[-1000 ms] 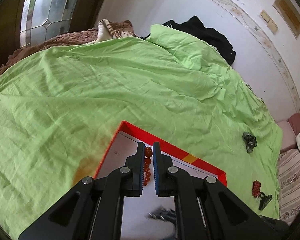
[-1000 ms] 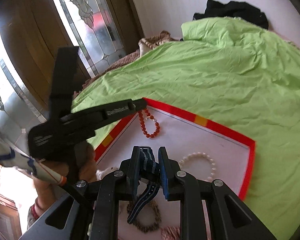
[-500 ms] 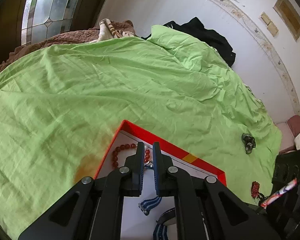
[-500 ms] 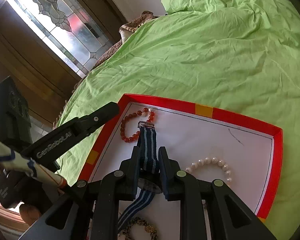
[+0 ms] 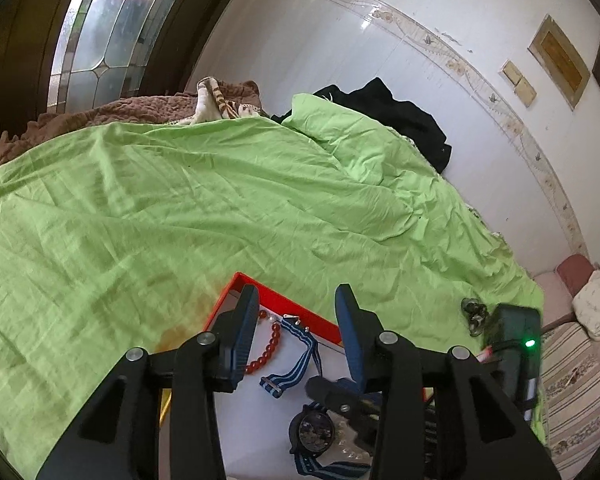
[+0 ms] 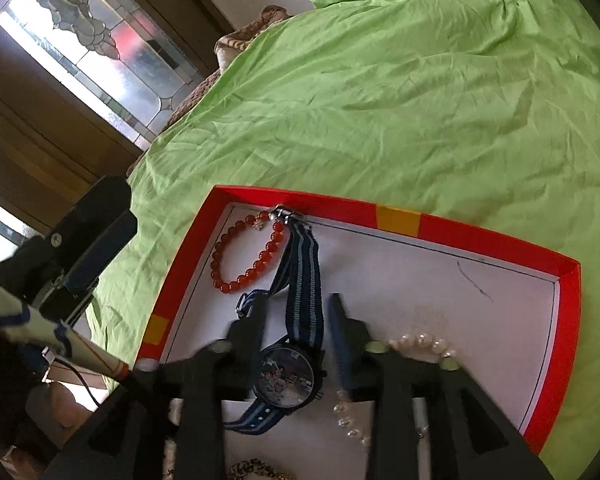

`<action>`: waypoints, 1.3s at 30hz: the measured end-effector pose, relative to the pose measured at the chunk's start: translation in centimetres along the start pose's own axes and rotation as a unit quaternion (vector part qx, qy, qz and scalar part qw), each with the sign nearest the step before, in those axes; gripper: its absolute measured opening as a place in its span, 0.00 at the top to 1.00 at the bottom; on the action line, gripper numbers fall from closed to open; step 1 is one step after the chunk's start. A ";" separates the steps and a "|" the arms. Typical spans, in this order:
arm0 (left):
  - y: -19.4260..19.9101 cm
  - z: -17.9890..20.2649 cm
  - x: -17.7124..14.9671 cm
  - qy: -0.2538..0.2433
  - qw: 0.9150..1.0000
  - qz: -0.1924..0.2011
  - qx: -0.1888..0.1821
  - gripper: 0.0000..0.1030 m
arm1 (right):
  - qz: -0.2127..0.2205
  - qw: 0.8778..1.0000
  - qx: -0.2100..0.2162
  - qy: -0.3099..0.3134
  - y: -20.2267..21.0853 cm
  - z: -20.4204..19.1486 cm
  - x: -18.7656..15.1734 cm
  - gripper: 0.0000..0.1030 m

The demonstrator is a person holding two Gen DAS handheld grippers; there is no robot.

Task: Organize jewelry
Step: 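Lower red bead bracelet with left tool while right tool lowers blue watch into tray, then move both open tools back toward the remaining pile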

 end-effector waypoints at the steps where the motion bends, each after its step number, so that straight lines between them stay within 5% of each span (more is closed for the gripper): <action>1: 0.0 0.1 0.0 -0.006 1.000 0.004 0.008 0.63 | 0.004 1.000 -0.001 0.000 0.3 0.0 0.1 0.52; 15: 1.4 0.4 -0.9 -0.045 0.997 0.029 0.059 0.58 | 0.049 0.999 -0.021 -0.007 8.9 2.5 -2.2 0.50; 27: 1.8 3.0 -5.8 -0.148 0.984 0.003 0.102 0.58 | 0.092 0.994 -0.058 0.012 17.6 5.1 -7.5 0.46; 33: 3.8 5.9 -7.7 -0.165 0.981 0.016 0.099 0.58 | 0.108 0.990 -0.091 0.019 21.7 7.4 -10.4 0.46; 39: 5.9 10.9 -10.8 -0.224 0.970 0.034 0.089 0.58 | 0.133 0.984 -0.120 -0.004 26.3 11.1 -12.5 0.42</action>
Point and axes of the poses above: each gripper's, at about its wrist camera, not at the fingertips, and y roughly against the way its jaws point, z to its right, x to its top, the point moved 8 cm from there along -y, roughly the way its jaws point, and after that the axes turned 14 degrees about x, right-handed, at the moved point
